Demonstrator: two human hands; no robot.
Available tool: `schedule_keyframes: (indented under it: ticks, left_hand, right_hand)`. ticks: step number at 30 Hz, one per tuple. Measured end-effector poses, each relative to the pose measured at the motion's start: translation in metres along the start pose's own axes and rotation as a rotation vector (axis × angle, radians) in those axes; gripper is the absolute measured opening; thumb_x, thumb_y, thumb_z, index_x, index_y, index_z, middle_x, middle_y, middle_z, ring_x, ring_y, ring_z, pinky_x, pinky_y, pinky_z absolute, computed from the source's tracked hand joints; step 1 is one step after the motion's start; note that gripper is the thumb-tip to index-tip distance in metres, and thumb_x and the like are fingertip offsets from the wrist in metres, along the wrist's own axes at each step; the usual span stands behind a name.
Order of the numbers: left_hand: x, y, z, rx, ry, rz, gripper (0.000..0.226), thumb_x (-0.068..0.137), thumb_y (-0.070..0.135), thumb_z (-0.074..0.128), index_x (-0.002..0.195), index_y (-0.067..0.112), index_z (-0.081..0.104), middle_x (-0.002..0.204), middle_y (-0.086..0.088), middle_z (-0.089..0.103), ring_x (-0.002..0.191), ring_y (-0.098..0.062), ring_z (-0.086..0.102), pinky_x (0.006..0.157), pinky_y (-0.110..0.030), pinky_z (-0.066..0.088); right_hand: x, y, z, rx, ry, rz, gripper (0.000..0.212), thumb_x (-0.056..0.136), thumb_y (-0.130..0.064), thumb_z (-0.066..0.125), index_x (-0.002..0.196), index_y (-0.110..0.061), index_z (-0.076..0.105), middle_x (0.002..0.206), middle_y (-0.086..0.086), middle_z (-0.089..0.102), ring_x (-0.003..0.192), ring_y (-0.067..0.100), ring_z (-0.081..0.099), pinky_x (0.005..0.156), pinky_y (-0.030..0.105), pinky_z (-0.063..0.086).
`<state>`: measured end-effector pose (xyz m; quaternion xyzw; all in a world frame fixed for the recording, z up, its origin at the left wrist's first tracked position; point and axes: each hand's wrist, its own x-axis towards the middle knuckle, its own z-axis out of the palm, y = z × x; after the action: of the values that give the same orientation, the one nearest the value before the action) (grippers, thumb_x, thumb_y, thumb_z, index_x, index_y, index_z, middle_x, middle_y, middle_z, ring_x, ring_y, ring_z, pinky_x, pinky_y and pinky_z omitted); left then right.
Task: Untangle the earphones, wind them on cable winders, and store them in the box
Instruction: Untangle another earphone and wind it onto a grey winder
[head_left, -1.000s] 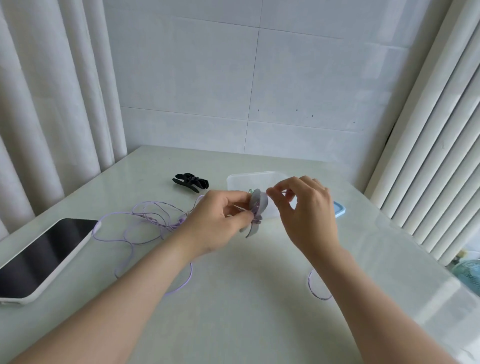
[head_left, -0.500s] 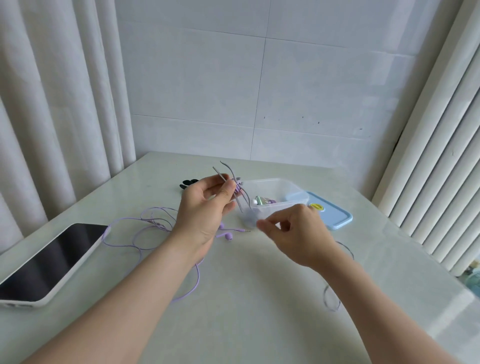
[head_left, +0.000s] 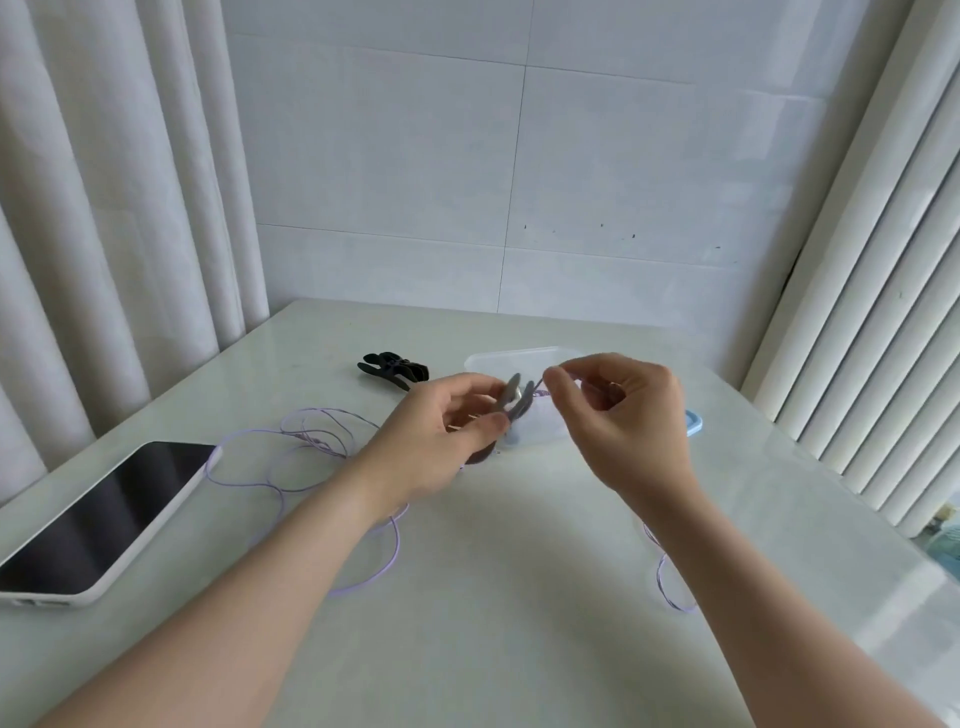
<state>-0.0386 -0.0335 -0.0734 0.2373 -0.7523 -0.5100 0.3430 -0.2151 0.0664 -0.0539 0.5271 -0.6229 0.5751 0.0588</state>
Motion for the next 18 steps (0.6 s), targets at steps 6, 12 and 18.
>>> schedule_keyframes:
  ticks: [6,12,18]
  left_hand:
    - [-0.002,0.008,0.014,0.049,-0.129,0.055,0.025,0.102,0.006,0.065,0.123,0.019,0.071,0.108,0.003,0.078,0.095,-0.011,0.072,0.084,-0.021,0.055]
    - [-0.004,0.018,0.012,-0.214,-0.048,0.038,0.026,0.101,0.001,0.064,0.126,0.006,0.071,0.123,-0.011,0.075,0.092,-0.019,0.071,0.055,-0.01,0.047]
    - [0.003,0.019,0.007,-0.609,0.025,-0.024,0.023,0.102,0.011,0.063,0.124,0.002,0.067,0.123,-0.013,0.073,0.106,-0.034,0.074,0.086,-0.042,0.049]
  right_hand:
    - [0.007,0.021,-0.005,-0.121,0.118,0.091,0.007,0.084,-0.042,0.084,0.082,-0.038,0.079,0.089,-0.011,0.068,0.087,0.005,0.064,0.084,0.03,0.048]
    - [0.008,0.041,-0.007,-0.356,0.02,0.097,0.009,0.095,-0.043,0.073,0.093,-0.038,0.081,0.101,-0.01,0.061,0.104,0.024,0.045,0.08,0.025,0.025]
    - [0.003,0.04,0.004,-0.351,-0.14,-0.173,0.017,0.104,-0.016,0.063,0.092,-0.02,0.074,0.083,-0.004,0.067,0.081,0.015,0.059,0.075,0.031,0.038]
